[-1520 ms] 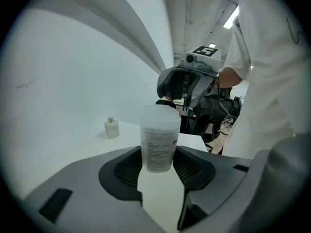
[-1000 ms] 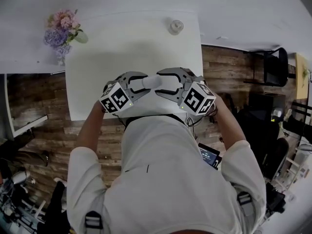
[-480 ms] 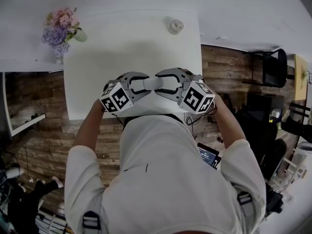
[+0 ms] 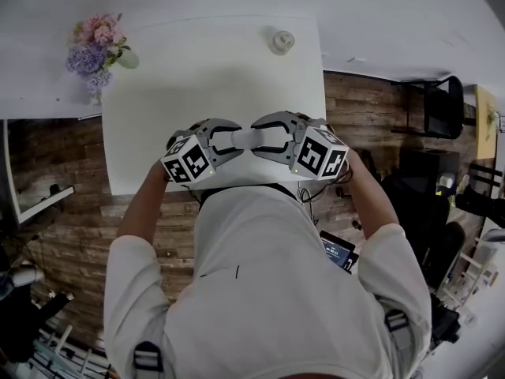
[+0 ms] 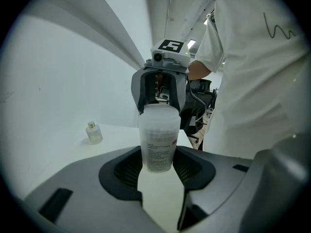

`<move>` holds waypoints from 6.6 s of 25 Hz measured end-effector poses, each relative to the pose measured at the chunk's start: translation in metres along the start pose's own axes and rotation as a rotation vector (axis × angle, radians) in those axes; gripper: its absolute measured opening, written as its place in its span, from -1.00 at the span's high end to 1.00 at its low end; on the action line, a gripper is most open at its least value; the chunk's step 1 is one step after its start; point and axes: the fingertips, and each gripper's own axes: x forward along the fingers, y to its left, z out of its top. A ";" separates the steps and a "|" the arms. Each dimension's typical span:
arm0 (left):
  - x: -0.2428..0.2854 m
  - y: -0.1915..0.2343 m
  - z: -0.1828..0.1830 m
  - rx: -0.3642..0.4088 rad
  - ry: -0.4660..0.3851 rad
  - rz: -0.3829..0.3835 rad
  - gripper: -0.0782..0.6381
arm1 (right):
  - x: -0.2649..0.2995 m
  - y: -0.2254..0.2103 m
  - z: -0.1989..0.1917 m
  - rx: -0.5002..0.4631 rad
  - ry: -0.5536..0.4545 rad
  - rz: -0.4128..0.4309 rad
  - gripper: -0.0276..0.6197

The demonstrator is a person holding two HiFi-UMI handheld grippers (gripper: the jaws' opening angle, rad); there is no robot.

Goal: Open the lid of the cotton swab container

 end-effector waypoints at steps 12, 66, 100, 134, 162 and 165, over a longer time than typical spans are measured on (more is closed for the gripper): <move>0.001 -0.008 0.000 0.026 0.004 0.003 0.21 | -0.006 0.005 0.017 0.136 -0.082 0.070 0.34; -0.002 -0.001 -0.007 -0.018 -0.003 0.108 0.21 | -0.023 -0.053 0.020 0.397 -0.331 -0.195 0.55; -0.026 0.044 0.012 -0.166 -0.141 0.380 0.21 | -0.046 -0.081 0.023 0.459 -0.405 -0.428 0.47; -0.082 0.088 -0.024 -0.441 -0.136 0.852 0.21 | -0.028 -0.075 -0.069 0.649 -0.232 -0.811 0.92; 0.021 0.128 -0.066 -0.421 -0.060 0.599 0.21 | -0.025 -0.050 -0.116 0.804 -0.138 -0.930 0.92; 0.039 0.126 -0.065 -0.406 -0.047 0.561 0.21 | -0.033 -0.043 -0.126 0.837 -0.132 -0.963 0.92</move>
